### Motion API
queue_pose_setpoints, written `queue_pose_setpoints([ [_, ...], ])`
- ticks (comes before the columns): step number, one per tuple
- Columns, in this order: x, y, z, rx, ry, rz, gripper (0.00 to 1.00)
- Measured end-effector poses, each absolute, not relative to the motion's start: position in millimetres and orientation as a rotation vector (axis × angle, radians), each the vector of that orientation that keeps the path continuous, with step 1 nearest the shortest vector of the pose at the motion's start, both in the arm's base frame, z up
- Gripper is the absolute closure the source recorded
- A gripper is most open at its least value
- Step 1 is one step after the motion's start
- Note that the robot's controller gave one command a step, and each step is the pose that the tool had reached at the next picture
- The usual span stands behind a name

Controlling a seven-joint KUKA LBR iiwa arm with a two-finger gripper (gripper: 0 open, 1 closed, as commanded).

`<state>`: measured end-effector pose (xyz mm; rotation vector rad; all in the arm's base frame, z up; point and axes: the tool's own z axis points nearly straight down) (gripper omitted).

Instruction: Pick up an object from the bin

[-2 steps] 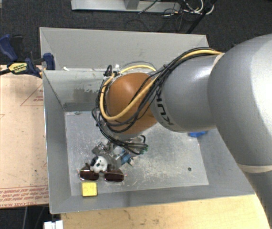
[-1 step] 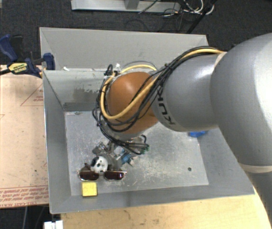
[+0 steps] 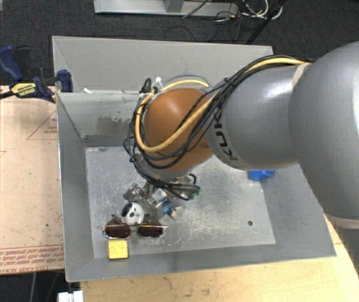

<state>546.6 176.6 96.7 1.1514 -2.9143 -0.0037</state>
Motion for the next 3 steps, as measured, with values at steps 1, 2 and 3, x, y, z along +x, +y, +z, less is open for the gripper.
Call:
queue_pose_setpoints([
  [1,548.2,177.2,117.2,1.153,-2.921,-0.003,1.0],
  [2,549.1,177.5,134.0,1.155,-2.925,-0.002,1.0],
  [3,549.0,177.5,146.2,1.153,-2.924,-0.002,1.0],
])
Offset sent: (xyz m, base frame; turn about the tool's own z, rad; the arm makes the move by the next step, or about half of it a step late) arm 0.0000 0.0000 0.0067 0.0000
